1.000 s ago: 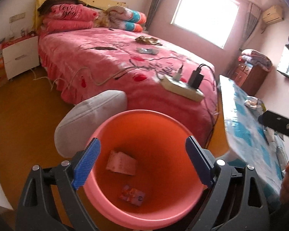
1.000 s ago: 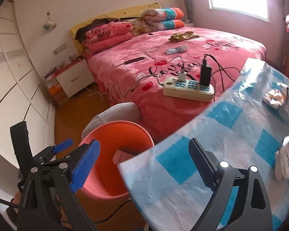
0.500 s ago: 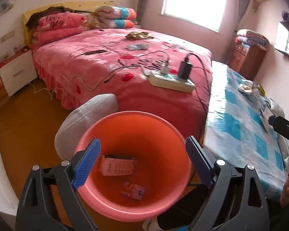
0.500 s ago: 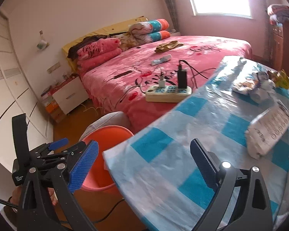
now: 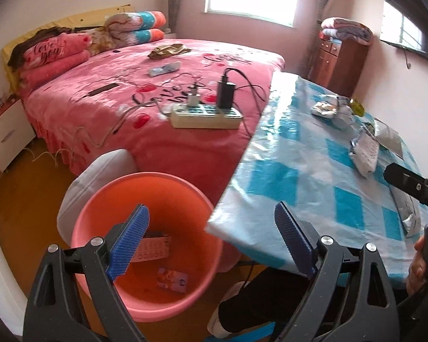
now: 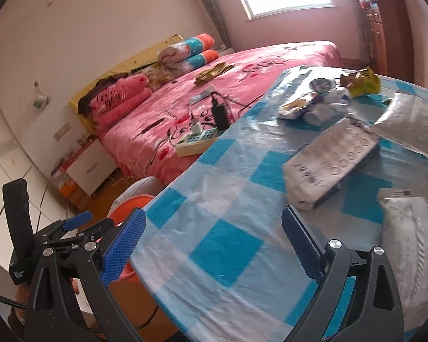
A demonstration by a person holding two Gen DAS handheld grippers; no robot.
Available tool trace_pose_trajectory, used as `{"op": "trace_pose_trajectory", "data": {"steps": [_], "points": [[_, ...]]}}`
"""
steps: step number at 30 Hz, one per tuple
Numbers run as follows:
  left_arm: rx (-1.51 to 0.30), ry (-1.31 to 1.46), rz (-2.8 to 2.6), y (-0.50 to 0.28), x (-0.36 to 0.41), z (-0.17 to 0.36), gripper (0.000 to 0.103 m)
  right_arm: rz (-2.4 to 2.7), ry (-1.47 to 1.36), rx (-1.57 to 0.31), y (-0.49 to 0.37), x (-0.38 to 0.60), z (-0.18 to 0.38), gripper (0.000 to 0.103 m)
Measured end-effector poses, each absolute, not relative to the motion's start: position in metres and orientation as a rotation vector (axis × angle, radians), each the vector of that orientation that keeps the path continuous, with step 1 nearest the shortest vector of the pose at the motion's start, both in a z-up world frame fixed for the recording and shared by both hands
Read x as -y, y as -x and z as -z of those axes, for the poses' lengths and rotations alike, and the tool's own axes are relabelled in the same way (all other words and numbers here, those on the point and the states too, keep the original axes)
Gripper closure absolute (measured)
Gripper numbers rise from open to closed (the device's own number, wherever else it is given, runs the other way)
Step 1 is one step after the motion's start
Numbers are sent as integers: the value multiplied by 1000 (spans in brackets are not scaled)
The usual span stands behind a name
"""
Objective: Collect trash
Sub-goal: 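Return both tools to the table over the remaining packaging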
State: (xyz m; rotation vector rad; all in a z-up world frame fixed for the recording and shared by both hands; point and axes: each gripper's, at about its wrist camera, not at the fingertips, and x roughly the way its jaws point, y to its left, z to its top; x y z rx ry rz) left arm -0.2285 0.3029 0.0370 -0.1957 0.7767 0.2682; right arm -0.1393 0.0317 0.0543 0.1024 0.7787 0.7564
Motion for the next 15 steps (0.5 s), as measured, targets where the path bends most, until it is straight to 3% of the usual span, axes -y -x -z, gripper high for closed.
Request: {"op": "trace_pose_trajectory", "data": {"steps": [15], "points": [[-807,88,-158,193,-231,-55,13,-726,-184,-721,127,29,-60,8]]}}
